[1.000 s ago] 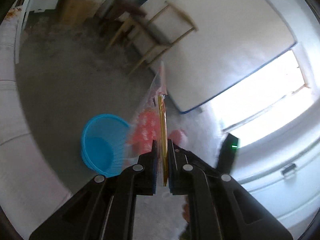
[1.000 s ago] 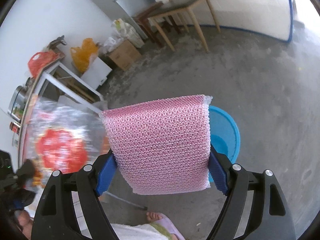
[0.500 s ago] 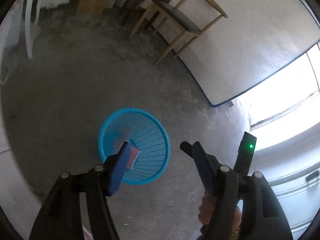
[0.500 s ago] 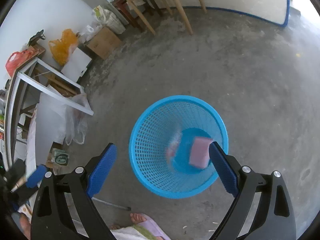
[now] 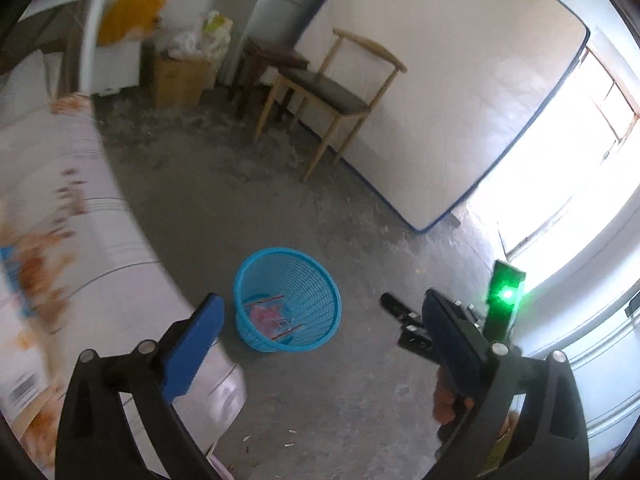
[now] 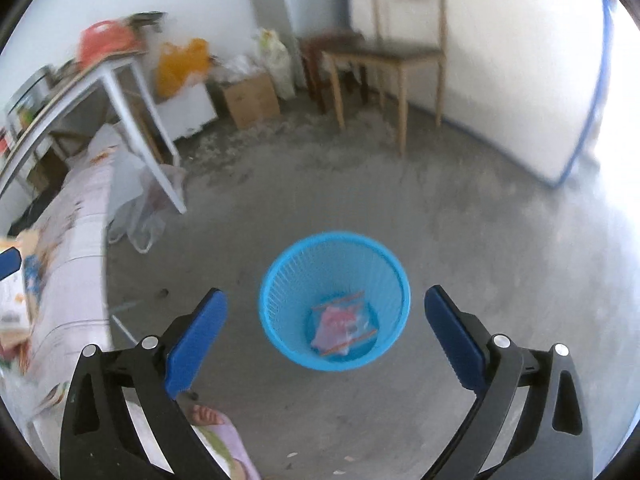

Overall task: Collect trash
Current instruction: 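Move both tools back toward the table clutter, then grasp the yellow medicine box with the right gripper while the left gripper grasps the tan paper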

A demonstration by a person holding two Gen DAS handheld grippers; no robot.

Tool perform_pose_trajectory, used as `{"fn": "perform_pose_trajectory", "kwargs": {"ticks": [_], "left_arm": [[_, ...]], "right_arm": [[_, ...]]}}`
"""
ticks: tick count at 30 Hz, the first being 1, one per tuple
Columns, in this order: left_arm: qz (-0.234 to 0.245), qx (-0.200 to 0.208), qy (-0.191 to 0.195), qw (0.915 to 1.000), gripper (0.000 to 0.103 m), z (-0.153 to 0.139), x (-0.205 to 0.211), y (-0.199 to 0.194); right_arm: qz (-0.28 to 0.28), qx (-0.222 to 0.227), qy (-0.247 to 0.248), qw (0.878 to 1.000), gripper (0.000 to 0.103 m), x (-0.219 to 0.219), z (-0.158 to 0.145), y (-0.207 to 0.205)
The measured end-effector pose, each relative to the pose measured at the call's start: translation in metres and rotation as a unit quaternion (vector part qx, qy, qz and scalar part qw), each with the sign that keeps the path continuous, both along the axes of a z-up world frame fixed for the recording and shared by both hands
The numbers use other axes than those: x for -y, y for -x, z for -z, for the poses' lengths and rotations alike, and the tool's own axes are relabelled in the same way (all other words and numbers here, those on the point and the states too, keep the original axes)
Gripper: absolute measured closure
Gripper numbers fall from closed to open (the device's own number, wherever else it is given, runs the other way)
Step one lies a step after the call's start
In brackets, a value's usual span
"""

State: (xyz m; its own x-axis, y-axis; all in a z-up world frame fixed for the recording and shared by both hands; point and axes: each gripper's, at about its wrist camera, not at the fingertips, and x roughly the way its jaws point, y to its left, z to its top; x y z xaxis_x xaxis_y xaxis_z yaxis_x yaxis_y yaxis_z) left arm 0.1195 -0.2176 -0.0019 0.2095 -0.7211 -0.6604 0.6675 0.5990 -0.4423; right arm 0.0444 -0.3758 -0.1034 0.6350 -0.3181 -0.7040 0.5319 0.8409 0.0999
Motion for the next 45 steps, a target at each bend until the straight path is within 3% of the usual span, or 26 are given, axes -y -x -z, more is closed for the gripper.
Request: {"fn": "perform_pose_trajectory", "kwargs": {"ticks": [4,9,12,14,17,22,27,32,40,45], "left_arm": [[-0.044,0.029,-0.006,0.9986,0.006,-0.020,-0.058,0.015],[-0.120,0.089,-0.053,0.9874,0.006,-0.029,-0.120,0.036],[-0.150,0.096,-0.061,0.9821,0.006,-0.026,-0.155,0.046],[-0.168,0.092,-0.059,0.9798,0.006,-0.024,-0.179,0.051],[-0.202,0.092,-0.052,0.9736,0.006,-0.015,-0.207,0.052],[-0.238,0.094,-0.030,0.9664,0.006,-0.001,-0.240,0.047],[-0.242,0.104,-0.019,0.9645,0.006,0.006,-0.260,0.043],[-0.241,0.136,0.018,0.9608,0.006,0.006,-0.272,0.030],[-0.240,0.100,0.022,0.9655,0.035,0.020,-0.266,-0.010],[-0.231,0.090,0.021,0.9685,0.047,0.022,-0.257,-0.021]], "right_arm": [[-0.064,0.057,-0.023,0.996,0.008,-0.023,-0.033,-0.001],[-0.185,0.102,-0.092,0.973,0.008,-0.060,-0.057,-0.029],[-0.258,0.099,-0.129,0.952,0.008,-0.090,-0.060,-0.057],[-0.308,0.087,-0.169,0.932,0.008,-0.114,-0.058,-0.083],[-0.353,0.063,-0.212,0.909,0.008,-0.144,-0.051,-0.120],[-0.391,0.013,-0.228,0.892,0.008,-0.185,-0.037,-0.175],[-0.389,-0.026,-0.229,0.892,0.008,-0.214,-0.025,-0.207],[-0.388,-0.053,-0.243,0.888,0.008,-0.219,-0.015,-0.228],[-0.391,-0.078,-0.246,0.883,0.008,-0.230,-0.006,-0.241],[-0.399,-0.092,-0.242,0.880,0.008,-0.236,0.001,-0.243]]}}
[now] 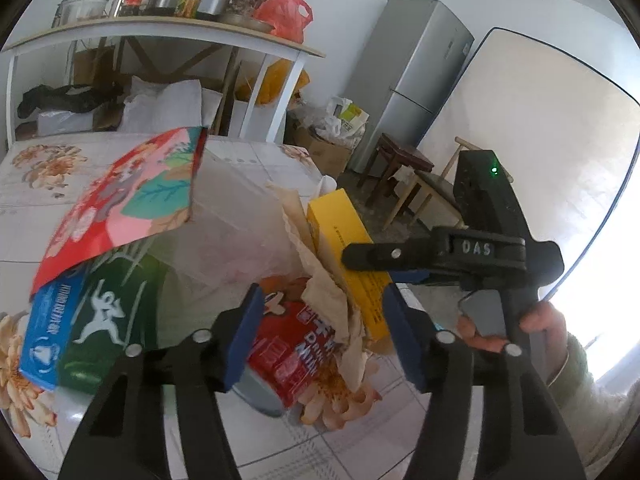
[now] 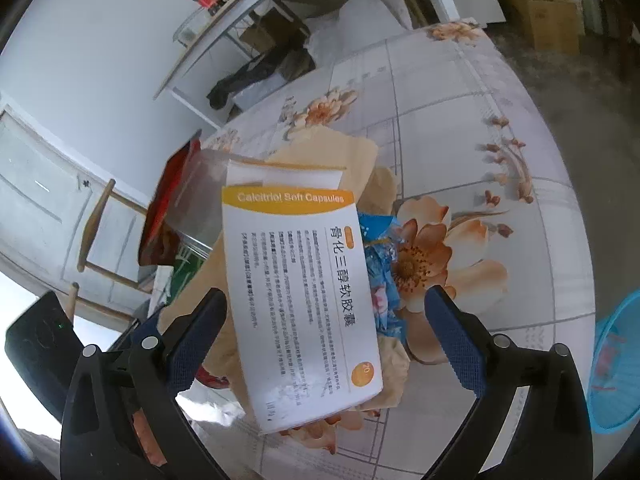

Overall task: Collect trash
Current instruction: 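Grasp the yellow medicine box with the right gripper while the left gripper grasps the tan paper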

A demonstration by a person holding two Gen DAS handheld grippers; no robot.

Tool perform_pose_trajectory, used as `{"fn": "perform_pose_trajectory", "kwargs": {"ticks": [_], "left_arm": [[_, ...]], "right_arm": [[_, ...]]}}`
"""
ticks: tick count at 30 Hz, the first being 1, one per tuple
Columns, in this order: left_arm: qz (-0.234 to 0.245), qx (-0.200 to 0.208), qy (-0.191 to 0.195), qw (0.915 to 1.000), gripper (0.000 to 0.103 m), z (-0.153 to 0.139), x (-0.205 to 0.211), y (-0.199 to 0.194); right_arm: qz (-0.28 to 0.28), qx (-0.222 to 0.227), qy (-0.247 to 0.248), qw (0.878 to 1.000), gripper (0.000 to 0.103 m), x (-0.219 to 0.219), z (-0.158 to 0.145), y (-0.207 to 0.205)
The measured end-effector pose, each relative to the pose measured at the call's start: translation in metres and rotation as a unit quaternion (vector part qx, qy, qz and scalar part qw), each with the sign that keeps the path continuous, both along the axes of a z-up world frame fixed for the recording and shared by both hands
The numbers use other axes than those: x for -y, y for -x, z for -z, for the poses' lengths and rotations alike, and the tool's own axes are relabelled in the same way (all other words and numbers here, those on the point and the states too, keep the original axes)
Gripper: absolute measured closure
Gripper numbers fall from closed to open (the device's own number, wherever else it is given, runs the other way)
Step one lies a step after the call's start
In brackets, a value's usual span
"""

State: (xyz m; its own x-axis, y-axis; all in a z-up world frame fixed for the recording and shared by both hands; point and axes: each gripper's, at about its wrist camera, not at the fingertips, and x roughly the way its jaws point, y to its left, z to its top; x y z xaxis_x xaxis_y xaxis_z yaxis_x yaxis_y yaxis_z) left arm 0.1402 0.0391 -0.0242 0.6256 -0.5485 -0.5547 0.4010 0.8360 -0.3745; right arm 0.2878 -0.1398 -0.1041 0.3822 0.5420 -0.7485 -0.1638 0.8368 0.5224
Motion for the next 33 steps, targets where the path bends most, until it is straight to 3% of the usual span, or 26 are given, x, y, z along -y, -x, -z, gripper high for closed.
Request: {"fn": "perform_pose_trajectory", "kwargs": {"ticks": [2,7,16,22,28,33], "left_arm": [[0.003,-0.005,-0.001,1.0000,0.051,0.003,0.004,-0.003],[0.005,-0.014,-0.012,0.9998,0.068,0.007,0.012,-0.007],[0.010,-0.003,-0.019,0.9998,0.098,0.006,0.020,-0.004],[0.044,0.007,-0.014,0.9989,0.103,-0.001,0.032,0.012],[0.103,0.022,-0.041,0.9936,0.103,-0.009,0.058,0.044],[0.162,0.024,-0.104,0.9809,0.103,0.006,0.089,0.071]], "right_arm": [[-0.002,-0.005,-0.004,1.000,0.009,-0.001,0.003,-0.001],[0.002,-0.014,-0.022,1.000,0.031,0.003,0.005,0.000],[0.042,-0.009,-0.056,0.998,0.032,0.032,0.003,0.015],[0.076,0.002,-0.071,0.995,0.032,0.057,-0.002,0.042],[0.115,0.009,-0.066,0.991,0.032,0.081,-0.005,0.079],[0.139,0.012,-0.065,0.988,0.032,0.093,-0.004,0.104]]}}
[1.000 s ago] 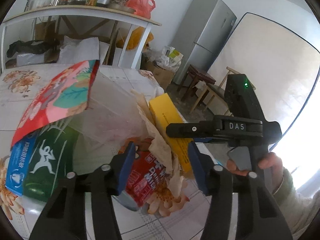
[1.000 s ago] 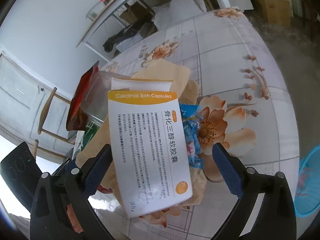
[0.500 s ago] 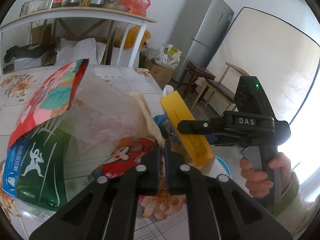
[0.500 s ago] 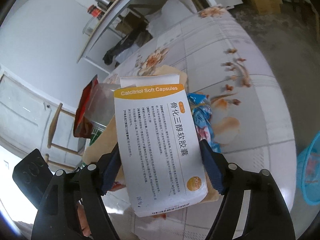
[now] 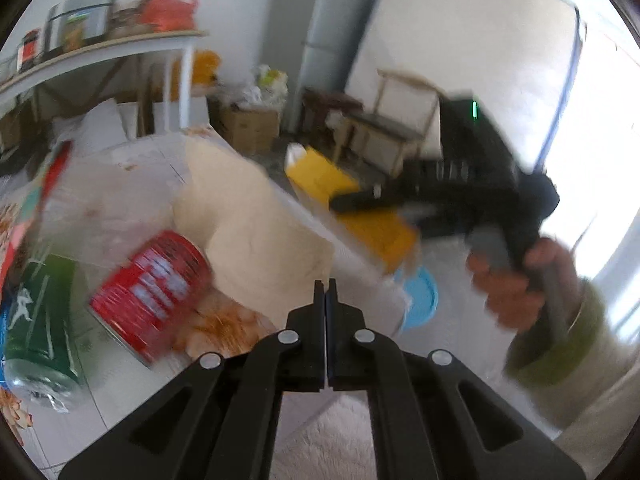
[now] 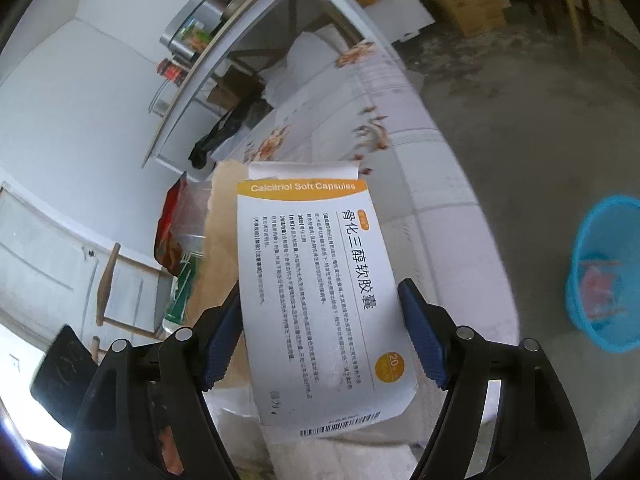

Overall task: Collect trash
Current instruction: 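Grasp the yellow medicine box with the right gripper while the left gripper grasps the tan paper, then carry the box and paper to the blue wastebasket and release both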

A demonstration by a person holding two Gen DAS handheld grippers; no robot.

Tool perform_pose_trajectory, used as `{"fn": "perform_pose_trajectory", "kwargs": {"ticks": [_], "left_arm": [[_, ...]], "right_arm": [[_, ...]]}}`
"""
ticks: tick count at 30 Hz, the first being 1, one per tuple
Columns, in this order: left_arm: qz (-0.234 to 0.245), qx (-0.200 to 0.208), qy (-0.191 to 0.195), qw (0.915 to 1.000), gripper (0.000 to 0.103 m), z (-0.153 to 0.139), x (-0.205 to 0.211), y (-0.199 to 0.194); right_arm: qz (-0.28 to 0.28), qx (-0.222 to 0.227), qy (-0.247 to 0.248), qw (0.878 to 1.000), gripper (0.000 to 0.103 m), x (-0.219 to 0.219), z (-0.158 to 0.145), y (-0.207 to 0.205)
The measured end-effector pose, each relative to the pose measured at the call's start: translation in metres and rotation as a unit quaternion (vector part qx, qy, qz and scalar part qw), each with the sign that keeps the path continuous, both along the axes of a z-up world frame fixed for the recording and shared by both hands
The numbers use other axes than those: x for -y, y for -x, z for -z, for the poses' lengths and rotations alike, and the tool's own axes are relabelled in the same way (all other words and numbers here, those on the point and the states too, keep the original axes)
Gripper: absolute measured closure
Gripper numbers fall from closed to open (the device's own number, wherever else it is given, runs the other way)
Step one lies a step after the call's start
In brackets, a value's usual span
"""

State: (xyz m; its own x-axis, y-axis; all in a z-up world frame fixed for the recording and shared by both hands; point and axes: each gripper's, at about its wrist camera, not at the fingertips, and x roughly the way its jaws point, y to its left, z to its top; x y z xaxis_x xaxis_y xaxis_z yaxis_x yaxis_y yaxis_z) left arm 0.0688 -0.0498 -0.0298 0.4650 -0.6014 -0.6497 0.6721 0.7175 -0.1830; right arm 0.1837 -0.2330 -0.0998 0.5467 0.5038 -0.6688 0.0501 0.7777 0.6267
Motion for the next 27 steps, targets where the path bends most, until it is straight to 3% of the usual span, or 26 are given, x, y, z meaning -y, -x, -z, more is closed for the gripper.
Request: {"fn": "perform_pose_trajectory", "kwargs": {"ticks": [5,7,9,11,13,17,23,27], "left_arm": [[0.044,-0.016,-0.079,0.9958,0.100,0.031,0.024,0.015],[0.052,-0.020,-0.095,0.9939,0.078,0.036,0.028,0.018],[0.052,-0.019,-0.085,0.9948,0.060,0.031,0.024,0.018],[0.058,-0.008,-0.048,0.9971,0.050,0.020,0.016,0.019],[0.044,0.008,-0.036,0.9983,0.039,0.014,0.013,0.016],[0.003,0.039,-0.079,0.9961,0.036,0.020,0.026,-0.003],[-0.020,0.018,-0.135,0.9904,0.036,0.049,0.044,-0.034],[-0.022,0.003,-0.138,0.9902,0.039,0.062,0.039,-0.038]], "right_arm": [[0.018,-0.002,-0.003,1.000,0.033,0.013,0.004,0.014],[0.024,0.000,-0.002,1.000,0.033,0.020,0.006,0.020],[0.031,0.002,-0.003,1.000,0.033,0.023,0.005,0.022],[0.037,0.006,-0.007,0.999,0.033,0.029,0.005,0.023],[0.040,0.009,-0.008,0.999,0.033,0.032,0.004,0.025],[0.042,0.015,-0.020,0.999,0.038,0.036,0.005,0.026],[0.035,0.004,-0.029,0.999,0.041,0.032,0.014,0.020],[0.018,-0.008,-0.012,1.000,0.041,0.018,0.023,0.017]]}}
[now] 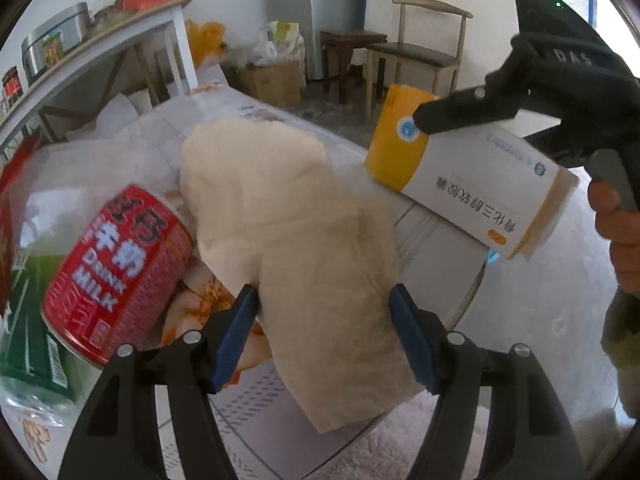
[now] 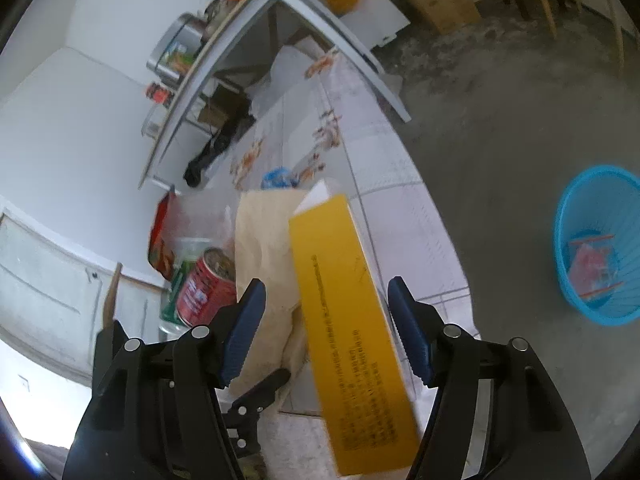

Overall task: Collect trash
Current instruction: 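Carry the box and paper to the blue wastebasket and release both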

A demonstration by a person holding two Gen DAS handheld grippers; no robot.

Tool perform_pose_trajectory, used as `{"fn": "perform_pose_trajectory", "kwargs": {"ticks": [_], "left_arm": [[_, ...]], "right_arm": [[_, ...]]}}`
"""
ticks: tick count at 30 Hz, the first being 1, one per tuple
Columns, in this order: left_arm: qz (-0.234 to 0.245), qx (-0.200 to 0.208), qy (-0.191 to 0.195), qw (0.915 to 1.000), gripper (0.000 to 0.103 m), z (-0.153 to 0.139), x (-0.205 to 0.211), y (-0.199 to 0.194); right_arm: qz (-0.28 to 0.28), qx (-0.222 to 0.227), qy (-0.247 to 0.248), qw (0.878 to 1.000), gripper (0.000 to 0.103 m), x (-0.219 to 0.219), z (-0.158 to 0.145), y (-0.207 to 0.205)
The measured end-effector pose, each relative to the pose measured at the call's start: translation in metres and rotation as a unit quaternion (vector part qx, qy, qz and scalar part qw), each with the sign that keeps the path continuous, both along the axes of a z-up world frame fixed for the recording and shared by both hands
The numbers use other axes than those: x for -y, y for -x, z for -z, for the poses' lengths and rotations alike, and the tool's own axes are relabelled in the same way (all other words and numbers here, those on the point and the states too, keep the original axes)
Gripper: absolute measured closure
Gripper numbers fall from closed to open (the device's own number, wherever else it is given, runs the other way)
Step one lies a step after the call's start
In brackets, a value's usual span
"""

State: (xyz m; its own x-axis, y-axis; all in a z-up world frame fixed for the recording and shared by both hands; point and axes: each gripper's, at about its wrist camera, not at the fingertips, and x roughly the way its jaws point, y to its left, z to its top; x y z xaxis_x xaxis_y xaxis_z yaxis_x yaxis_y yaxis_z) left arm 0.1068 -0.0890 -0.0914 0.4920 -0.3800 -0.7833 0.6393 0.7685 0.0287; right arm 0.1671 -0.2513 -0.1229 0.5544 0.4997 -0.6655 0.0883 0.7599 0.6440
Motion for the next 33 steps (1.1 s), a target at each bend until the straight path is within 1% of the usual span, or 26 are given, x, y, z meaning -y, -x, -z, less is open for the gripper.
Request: {"fn": "perform_pose_trajectory", "kwargs": {"ticks": [2,3,4,5,7,8,9,10,11,13,16,20,23,26,28,32,33], "left_arm": [[-0.004,-0.004,0.006,1.0000,0.044,-0.001,-0.004,0.000],[-0.005,-0.002,0.006,1.0000,0.049,-0.001,-0.005,-0.001],[-0.007,-0.002,0.007,1.0000,0.057,0.000,-0.007,0.000],[-0.011,-0.001,0.008,0.9999,0.061,-0.001,-0.008,-0.002],[-0.017,-0.001,0.010,0.9998,0.080,-0.001,-0.011,-0.001],[-0.020,-0.002,0.011,0.9997,0.085,-0.001,-0.013,0.002],[-0.022,-0.007,0.015,0.9996,0.093,-0.002,-0.016,0.001],[-0.024,-0.011,0.018,0.9995,0.095,-0.002,-0.016,0.000],[-0.025,-0.014,0.022,0.9994,0.096,-0.003,-0.018,0.001],[-0.022,-0.012,0.028,0.9993,0.097,-0.008,-0.016,0.008],[-0.018,-0.003,0.039,0.9991,0.097,-0.020,-0.020,0.019],[-0.004,0.015,0.061,0.9980,0.097,-0.045,-0.022,0.034],[0.018,0.028,0.079,0.9963,0.097,-0.066,-0.012,0.042],[0.050,0.034,0.094,0.9937,0.097,-0.083,0.010,0.045],[0.080,0.027,0.103,0.9911,0.097,-0.091,0.033,0.043],[0.134,-0.003,0.117,0.9840,0.097,-0.092,0.081,0.035],[0.155,-0.025,0.123,0.9800,0.097,-0.089,0.100,0.030]], "right_arm": [[-0.001,-0.007,0.009,1.000,0.043,-0.003,0.005,-0.001],[-0.001,-0.009,0.012,1.000,0.045,-0.004,0.007,-0.001],[0.000,-0.011,0.014,1.000,0.048,-0.003,0.008,-0.001],[0.000,-0.013,0.016,1.000,0.050,-0.002,0.009,0.000],[0.004,-0.015,0.018,1.000,0.058,0.000,0.009,0.001],[0.006,-0.015,0.020,1.000,0.060,0.001,0.008,0.002],[0.009,-0.016,0.021,1.000,0.065,0.003,0.008,0.003],[0.012,-0.017,0.019,1.000,0.067,0.005,0.008,0.005],[0.015,-0.018,0.016,1.000,0.067,0.008,0.008,0.006],[0.021,-0.016,0.008,1.000,0.070,0.013,0.007,0.012],[0.027,-0.008,-0.004,1.000,0.071,0.018,0.002,0.019],[0.042,0.013,-0.011,0.999,0.071,0.027,-0.010,0.032],[0.065,0.029,-0.013,0.997,0.071,0.042,-0.020,0.042],[0.105,0.047,-0.015,0.993,0.071,0.068,-0.031,0.060],[0.133,0.052,-0.015,0.990,0.071,0.087,-0.033,0.070],[0.196,0.047,-0.021,0.979,0.071,0.129,-0.027,0.094],[0.210,0.044,-0.023,0.976,0.071,0.139,-0.023,0.099]]}}
